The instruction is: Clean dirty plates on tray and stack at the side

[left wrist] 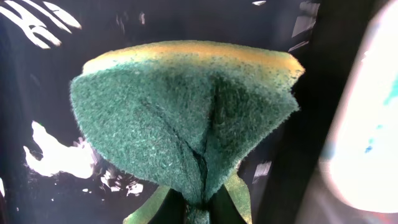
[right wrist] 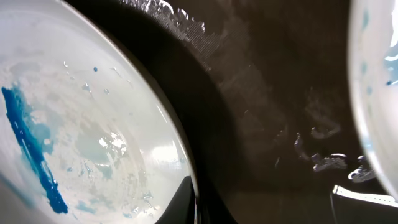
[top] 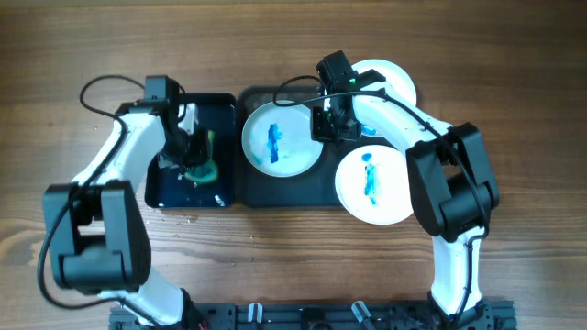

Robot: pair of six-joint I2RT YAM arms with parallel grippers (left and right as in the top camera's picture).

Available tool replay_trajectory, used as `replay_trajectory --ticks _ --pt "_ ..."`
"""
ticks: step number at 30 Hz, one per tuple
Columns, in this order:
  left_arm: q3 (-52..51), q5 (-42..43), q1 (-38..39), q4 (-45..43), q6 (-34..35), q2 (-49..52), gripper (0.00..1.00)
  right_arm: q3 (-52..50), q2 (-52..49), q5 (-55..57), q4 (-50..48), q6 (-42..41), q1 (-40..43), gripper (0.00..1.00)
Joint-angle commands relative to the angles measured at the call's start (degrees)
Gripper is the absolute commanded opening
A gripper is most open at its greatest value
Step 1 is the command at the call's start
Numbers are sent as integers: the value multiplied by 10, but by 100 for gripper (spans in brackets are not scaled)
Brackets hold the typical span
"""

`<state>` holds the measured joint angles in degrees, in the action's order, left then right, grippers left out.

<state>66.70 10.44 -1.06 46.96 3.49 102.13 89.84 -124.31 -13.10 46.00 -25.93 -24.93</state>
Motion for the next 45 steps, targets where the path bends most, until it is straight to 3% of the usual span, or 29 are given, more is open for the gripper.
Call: replay_trajectory --ticks 1,7,14,21,28,31,35,38,45 --pt "37 52 23 -27 52 -50 4 6 -21 -5 3 -11 0 4" --pt "37 52 113 -113 101 -46 4 6 -21 -9 5 -12 0 4" --pt "37 50 171 -200 155 52 4 6 -21 -9 8 -12 2 4" --pt "37 55 205 -193 165 123 4 6 -21 -10 7 -13 3 4" --pt "37 169 223 -104 163 126 4 6 -21 -43 8 -12 6 4" --pt "37 123 217 -124 173 126 4 1 -21 -129 -10 -13 19 4" --pt "37 -46 208 -160 197 127 4 -23 -28 -167 -40 -30 36 4" --pt "37 -126 208 -194 192 128 4 -37 -32 -179 -59 -30 38 4" --pt "37 -176 208 -282 144 130 4 -37 -32 -179 -61 -26 38 4"
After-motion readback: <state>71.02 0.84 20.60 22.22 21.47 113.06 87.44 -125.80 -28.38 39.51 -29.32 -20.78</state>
